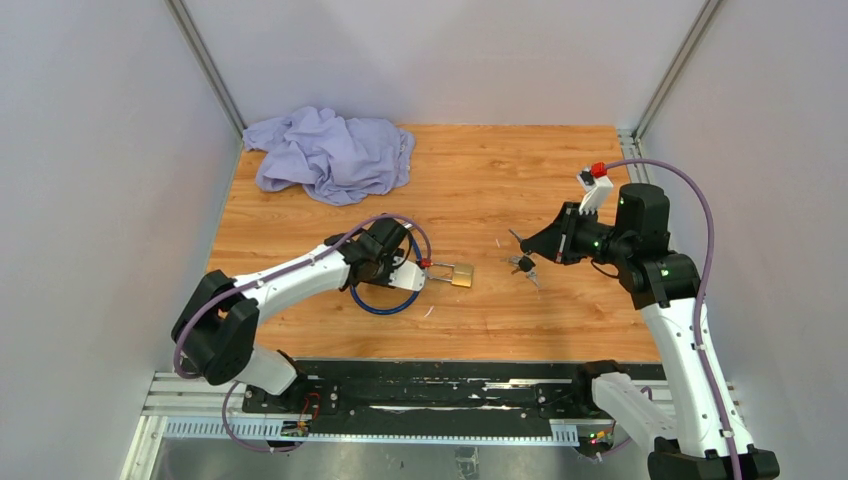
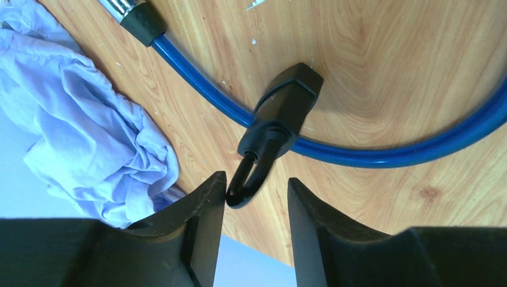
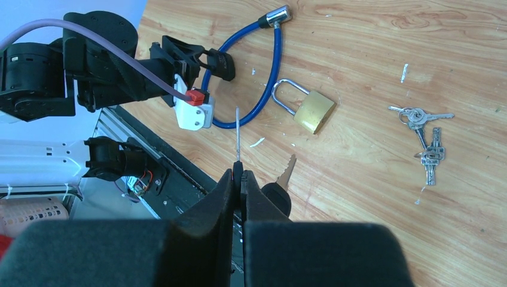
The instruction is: Unlock with the key
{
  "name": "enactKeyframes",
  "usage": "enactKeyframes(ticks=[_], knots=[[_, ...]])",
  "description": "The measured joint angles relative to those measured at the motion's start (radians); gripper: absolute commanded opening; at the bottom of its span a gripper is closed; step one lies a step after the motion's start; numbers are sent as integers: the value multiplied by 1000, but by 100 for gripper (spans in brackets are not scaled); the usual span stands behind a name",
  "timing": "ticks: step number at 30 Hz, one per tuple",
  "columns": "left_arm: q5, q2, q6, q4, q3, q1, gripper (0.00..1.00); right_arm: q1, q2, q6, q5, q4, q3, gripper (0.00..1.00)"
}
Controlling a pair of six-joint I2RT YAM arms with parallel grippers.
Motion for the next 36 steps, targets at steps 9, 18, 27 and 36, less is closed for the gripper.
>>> enactKeyframes(ticks=[9,18,27,36], knots=[[-24,54,-6,6,21,-36,56,0,-2,-1,0,-1,0,1],[-34,73,-17,14,56,-42,98,0,-11,-3,0,-1,0,0],[-118,67,-45,65,122,-43,98,0,-11,-3,0,-1,0,1],[-161,-37,-62,92,236,-16,98,0,-5,-3,0,-4,8,1]])
